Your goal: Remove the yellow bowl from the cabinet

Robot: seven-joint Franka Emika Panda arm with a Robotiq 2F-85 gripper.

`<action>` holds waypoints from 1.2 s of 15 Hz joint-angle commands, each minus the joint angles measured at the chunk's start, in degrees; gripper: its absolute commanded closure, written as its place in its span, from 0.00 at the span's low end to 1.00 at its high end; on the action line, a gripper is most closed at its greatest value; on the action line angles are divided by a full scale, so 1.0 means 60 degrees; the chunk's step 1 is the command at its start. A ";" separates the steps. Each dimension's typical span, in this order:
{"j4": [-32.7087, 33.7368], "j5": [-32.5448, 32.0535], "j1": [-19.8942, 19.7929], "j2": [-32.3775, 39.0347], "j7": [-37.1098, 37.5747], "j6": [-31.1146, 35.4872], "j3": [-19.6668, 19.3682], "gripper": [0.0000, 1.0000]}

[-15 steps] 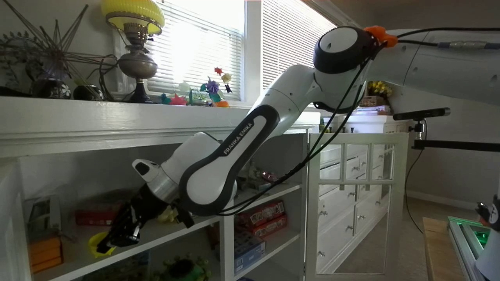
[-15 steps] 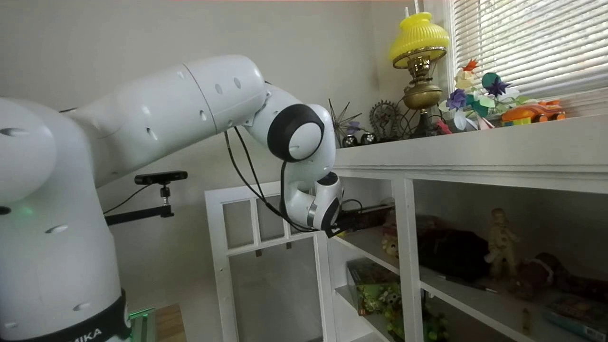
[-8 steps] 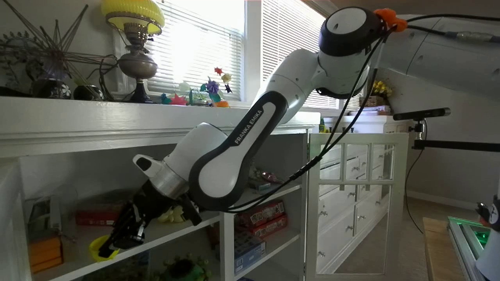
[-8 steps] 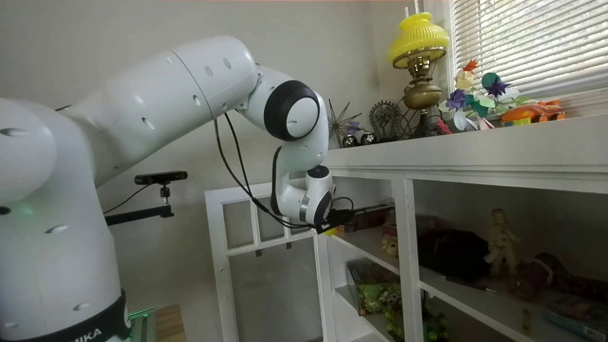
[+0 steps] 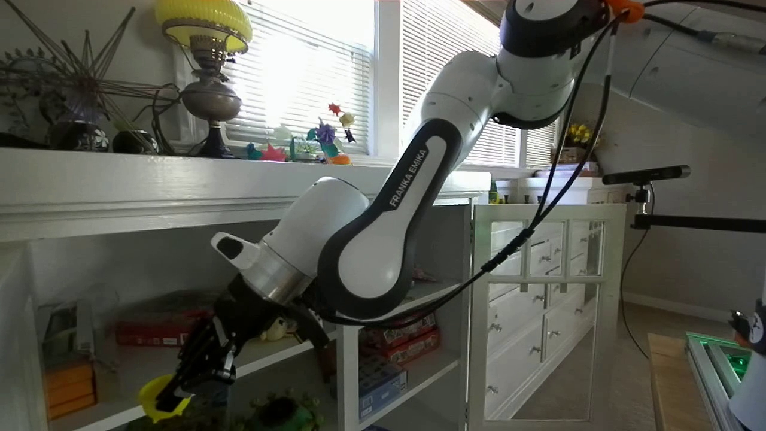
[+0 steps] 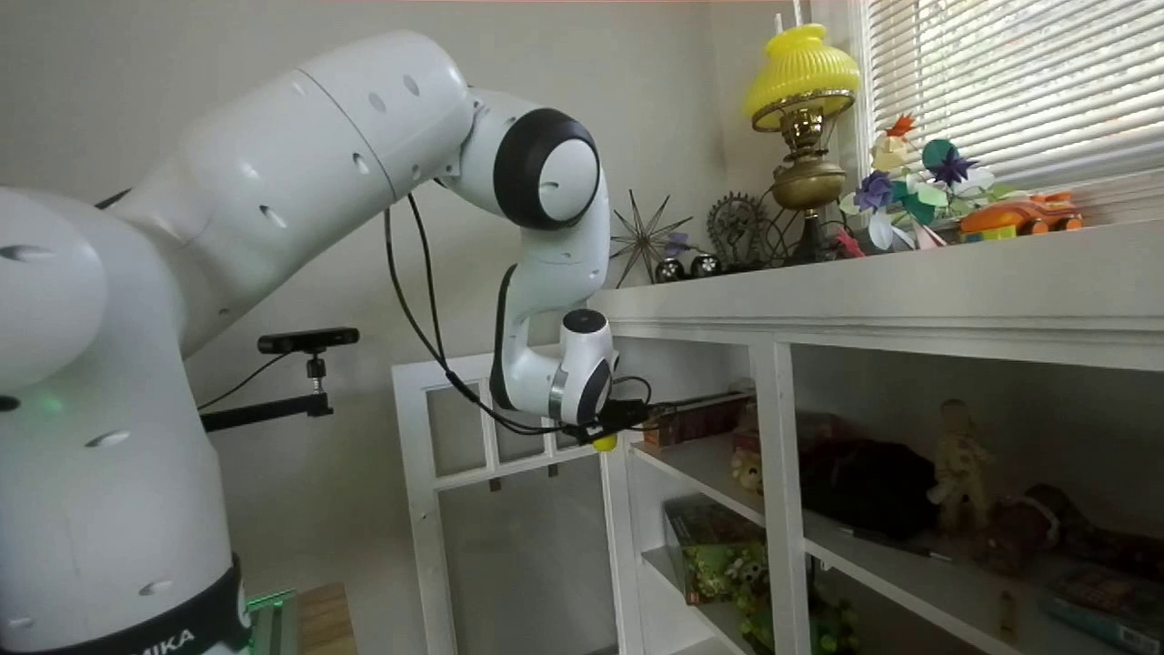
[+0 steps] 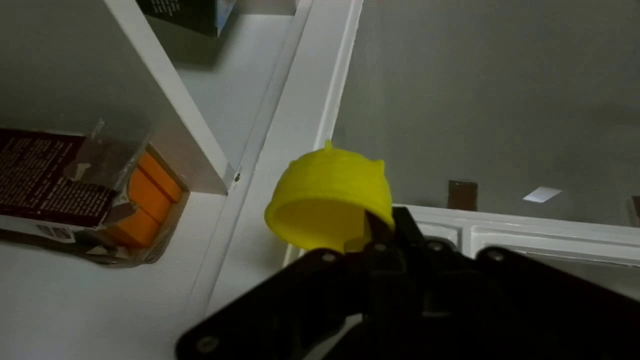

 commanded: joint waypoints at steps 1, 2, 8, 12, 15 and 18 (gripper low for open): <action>-0.1108 -0.0065 0.0073 -0.0865 0.0744 0.0611 -0.0134 0.98; -0.1333 -0.0123 0.0102 -0.1024 0.0882 0.0729 -0.0139 0.98; -0.3309 -0.0435 -0.0075 -0.2255 0.1439 0.1409 -0.0167 0.98; -0.5114 -0.0350 -0.0681 -0.3462 0.1450 0.1785 0.0283 0.98; -0.6213 -0.0565 -0.1365 -0.4402 0.1501 0.1806 0.0785 0.98; -0.7101 -0.0870 -0.2508 -0.5297 0.1581 0.1639 0.1616 0.98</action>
